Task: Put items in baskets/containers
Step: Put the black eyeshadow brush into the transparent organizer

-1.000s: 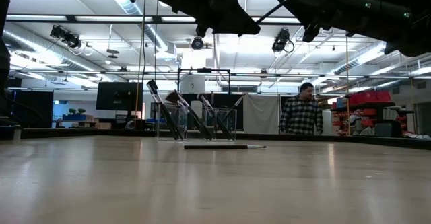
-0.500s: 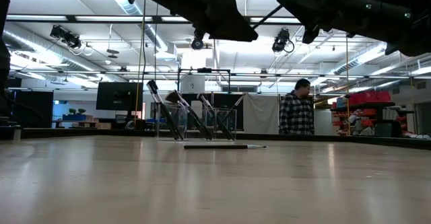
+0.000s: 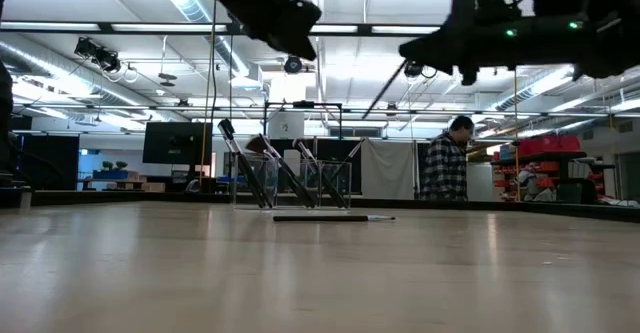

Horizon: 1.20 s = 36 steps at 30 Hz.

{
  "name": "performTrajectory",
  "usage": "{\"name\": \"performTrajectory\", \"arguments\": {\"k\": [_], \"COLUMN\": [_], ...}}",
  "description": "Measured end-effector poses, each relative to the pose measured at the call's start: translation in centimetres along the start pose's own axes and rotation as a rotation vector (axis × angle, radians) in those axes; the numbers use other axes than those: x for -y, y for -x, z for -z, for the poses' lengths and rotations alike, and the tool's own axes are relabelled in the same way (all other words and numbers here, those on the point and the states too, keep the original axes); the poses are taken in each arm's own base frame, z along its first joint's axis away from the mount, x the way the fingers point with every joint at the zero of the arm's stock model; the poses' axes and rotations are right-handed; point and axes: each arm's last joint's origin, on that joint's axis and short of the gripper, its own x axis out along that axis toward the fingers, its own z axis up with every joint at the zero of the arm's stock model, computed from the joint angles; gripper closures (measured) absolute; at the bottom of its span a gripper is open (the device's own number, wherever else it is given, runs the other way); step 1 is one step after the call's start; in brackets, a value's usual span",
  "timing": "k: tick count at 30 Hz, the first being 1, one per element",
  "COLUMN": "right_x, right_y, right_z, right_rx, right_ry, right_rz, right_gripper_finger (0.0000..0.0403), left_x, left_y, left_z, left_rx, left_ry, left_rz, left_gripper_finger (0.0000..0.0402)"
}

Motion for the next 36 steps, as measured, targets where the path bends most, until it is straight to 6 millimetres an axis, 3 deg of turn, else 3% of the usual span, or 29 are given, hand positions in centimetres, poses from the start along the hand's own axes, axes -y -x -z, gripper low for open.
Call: {"name": "performTrajectory", "arguments": {"k": [8,12,21,26,36], "right_x": [-0.2,-0.5,-1.4,-1.4,-0.6], "right_y": [-6.3,-9.5,-15.4,-16.4,-16.4], "right_z": [-2.7,-3.0,1.5,2.8,3.4], "right_rx": [-0.257,-0.286,-0.386,-0.430,-0.498], "right_ry": [0.090,0.102,0.204,0.208,0.219], "right_rz": [-0.037,-0.071,-0.093,-0.083,-0.069], "right_gripper_finger": [0.0392,0.0392,0.0392,0.0384,0.0365], "left_x": [-0.9,-1.0,-1.0,-0.9,-0.9], "left_y": [0.7,0.5,0.6,0.6,0.6], "left_z": [-0.7,-0.7,-0.5,0.0,0.8], "left_rx": [0.023,0.019,0.012,-0.020,-0.061], "left_ry": [0.035,0.034,0.017,-0.009,0.005], "left_rz": [-0.026,-0.032,-0.028,-0.027,-0.027], "left_gripper_finger": [0.0298,0.0298,0.0298,0.0298,0.0298]}}
